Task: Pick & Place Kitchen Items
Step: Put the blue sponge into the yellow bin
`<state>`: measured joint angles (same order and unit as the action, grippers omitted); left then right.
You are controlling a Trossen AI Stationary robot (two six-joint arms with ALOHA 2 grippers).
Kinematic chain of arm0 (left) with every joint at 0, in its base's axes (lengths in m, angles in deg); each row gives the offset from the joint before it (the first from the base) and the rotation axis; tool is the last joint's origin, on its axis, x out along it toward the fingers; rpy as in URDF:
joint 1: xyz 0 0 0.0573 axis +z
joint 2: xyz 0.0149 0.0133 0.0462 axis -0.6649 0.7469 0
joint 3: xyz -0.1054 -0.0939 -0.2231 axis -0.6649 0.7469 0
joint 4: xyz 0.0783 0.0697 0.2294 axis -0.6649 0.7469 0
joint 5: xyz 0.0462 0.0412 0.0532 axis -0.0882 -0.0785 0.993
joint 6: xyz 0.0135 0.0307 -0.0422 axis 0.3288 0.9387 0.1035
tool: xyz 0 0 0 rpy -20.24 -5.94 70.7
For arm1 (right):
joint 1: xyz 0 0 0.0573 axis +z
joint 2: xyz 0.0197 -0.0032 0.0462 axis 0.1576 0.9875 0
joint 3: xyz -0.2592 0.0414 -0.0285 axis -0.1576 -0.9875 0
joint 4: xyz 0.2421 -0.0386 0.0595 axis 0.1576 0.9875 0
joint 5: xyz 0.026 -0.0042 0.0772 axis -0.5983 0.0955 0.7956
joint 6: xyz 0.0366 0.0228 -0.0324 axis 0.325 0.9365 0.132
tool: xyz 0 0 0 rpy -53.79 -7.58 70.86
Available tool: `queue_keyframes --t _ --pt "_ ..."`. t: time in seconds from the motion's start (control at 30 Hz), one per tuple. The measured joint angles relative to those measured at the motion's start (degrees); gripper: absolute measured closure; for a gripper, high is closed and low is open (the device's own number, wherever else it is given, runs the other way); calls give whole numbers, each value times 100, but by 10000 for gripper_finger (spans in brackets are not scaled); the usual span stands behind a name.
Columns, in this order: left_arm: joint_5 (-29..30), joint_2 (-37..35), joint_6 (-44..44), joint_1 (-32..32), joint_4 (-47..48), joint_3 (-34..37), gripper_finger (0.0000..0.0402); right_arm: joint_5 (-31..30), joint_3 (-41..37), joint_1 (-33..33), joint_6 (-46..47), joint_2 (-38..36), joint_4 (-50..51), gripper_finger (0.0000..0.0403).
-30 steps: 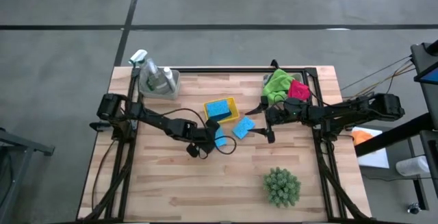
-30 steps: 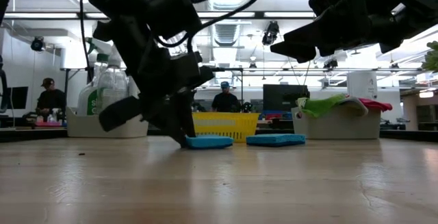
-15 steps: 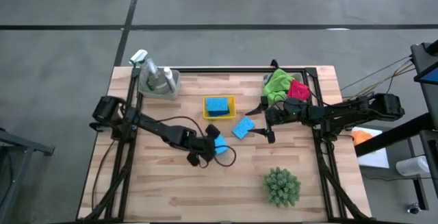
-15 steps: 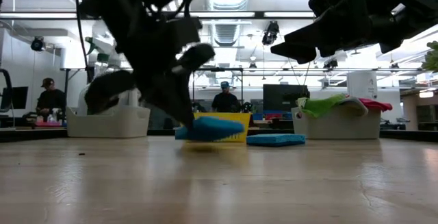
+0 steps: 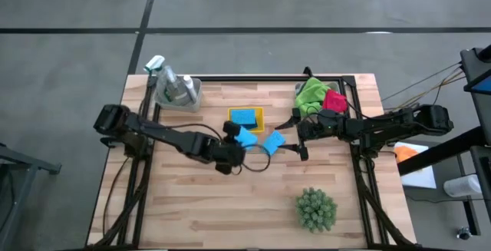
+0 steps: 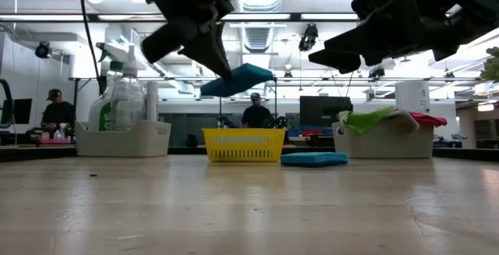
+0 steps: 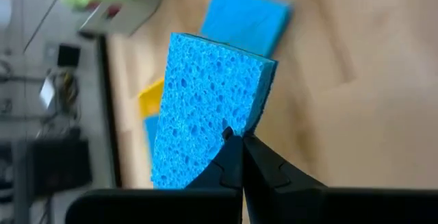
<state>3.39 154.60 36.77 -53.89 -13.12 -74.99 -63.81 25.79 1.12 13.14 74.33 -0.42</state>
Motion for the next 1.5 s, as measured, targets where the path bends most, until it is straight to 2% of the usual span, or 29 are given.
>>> queue_keyframes --t 0.13,0.33,0.47,0.57,0.77,1.07,1.23,1.37,1.5 --pt "6 2 -15 513 103 -79 401 0 0 0 -28 0 -2 78" --pt "-684 63 -18 1553 -219 158 401 0 0 0 -41 0 -3 78" --pt "-1116 72 -11 1974 -656 270 401 0 -1 0 -51 0 -23 78" --pt "-1533 74 -18 2072 -925 281 401 0 0 0 -68 0 -26 78" --pt "-1551 105 -83 2073 -969 281 401 0 -1 0 -67 0 -26 78" --pt "-1470 712 -169 2075 -1063 255 401 -1 0 -1 -66 0 -69 78" --pt "-1586 796 -54 2077 -1013 246 398 -2 -2 -2 -66 0 -70 78" --pt "-1773 748 -40 2077 -748 214 362 -2 0 -2 -66 0 -70 78" --pt "-1793 734 -62 2068 -300 26 291 -2 0 -2 -66 0 -70 78"
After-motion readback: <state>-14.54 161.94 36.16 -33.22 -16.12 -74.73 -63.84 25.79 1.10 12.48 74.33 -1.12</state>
